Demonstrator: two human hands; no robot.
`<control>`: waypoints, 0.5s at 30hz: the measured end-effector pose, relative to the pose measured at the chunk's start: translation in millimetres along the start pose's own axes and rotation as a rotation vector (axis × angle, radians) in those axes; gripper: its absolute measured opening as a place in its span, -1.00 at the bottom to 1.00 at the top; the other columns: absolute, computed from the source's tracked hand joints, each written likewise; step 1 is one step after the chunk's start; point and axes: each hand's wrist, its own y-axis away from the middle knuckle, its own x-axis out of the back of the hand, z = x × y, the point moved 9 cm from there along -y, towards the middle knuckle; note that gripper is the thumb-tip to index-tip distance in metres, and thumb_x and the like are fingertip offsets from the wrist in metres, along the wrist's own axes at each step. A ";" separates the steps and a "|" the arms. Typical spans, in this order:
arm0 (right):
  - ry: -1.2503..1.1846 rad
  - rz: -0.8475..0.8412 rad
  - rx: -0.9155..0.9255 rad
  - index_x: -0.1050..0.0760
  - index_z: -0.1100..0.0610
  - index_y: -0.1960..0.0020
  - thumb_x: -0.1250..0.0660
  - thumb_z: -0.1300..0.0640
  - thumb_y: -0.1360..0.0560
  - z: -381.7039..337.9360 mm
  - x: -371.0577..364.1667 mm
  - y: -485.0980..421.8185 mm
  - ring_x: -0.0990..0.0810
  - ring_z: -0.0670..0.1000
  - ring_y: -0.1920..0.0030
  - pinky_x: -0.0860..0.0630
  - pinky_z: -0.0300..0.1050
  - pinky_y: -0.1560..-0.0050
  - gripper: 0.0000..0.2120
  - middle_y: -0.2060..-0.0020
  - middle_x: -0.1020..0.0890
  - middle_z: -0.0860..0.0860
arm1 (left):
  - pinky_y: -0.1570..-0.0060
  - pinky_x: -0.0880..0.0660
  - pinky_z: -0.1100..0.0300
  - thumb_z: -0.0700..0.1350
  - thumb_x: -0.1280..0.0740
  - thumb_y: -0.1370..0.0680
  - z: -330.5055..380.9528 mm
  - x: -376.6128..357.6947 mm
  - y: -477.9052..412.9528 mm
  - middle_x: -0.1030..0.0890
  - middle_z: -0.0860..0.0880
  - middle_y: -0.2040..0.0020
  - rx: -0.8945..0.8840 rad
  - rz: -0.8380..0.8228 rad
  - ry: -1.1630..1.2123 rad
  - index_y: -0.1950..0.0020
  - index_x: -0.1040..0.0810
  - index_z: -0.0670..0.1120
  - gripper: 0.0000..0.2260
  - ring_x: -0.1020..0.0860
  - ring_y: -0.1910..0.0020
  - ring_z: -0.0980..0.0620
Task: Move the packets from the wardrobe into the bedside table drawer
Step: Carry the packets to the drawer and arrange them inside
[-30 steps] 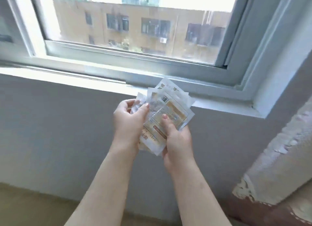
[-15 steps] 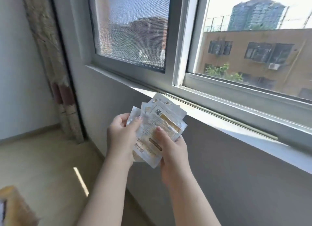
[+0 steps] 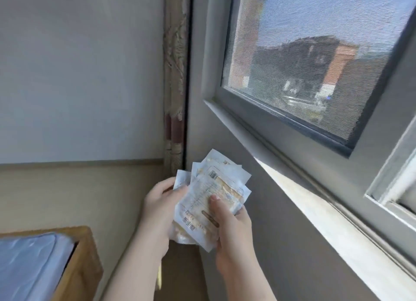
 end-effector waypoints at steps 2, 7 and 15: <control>0.000 -0.064 -0.048 -0.54 0.14 -0.11 -0.30 0.26 -0.53 17.0 -23.5 -27.8 -0.68 0.18 0.04 -0.56 0.26 -0.06 -0.83 0.05 -0.70 0.15 | 0.17 -0.52 0.02 -0.25 -0.35 -0.51 1.0 22.9 -30.1 -0.65 -0.13 0.05 -0.013 0.102 0.020 -0.12 -0.55 -0.11 -0.81 -0.61 0.15 -0.13; 0.058 -0.155 -0.074 -0.53 0.16 -0.10 -0.29 0.26 -0.54 39.3 -75.3 -110.0 -0.68 0.17 0.05 -0.57 0.24 -0.06 -0.85 0.05 -0.69 0.15 | 0.24 -0.51 0.08 -0.28 -0.34 -0.51 5.8 50.5 -120.5 -0.63 -0.22 0.00 -0.044 0.186 0.062 -0.09 -0.55 -0.18 -0.84 -0.61 0.15 -0.16; 0.065 -0.253 -0.065 -0.51 0.14 -0.14 -0.29 0.26 -0.54 44.2 -204.2 -282.9 -0.69 0.16 0.04 -0.59 0.19 -0.04 -0.81 0.04 -0.70 0.13 | 0.28 -0.52 0.13 -0.26 -0.34 -0.50 75.9 75.8 -312.4 -0.67 -0.14 0.15 -0.057 0.232 0.110 0.00 -0.59 -0.12 -0.89 -0.62 0.26 -0.10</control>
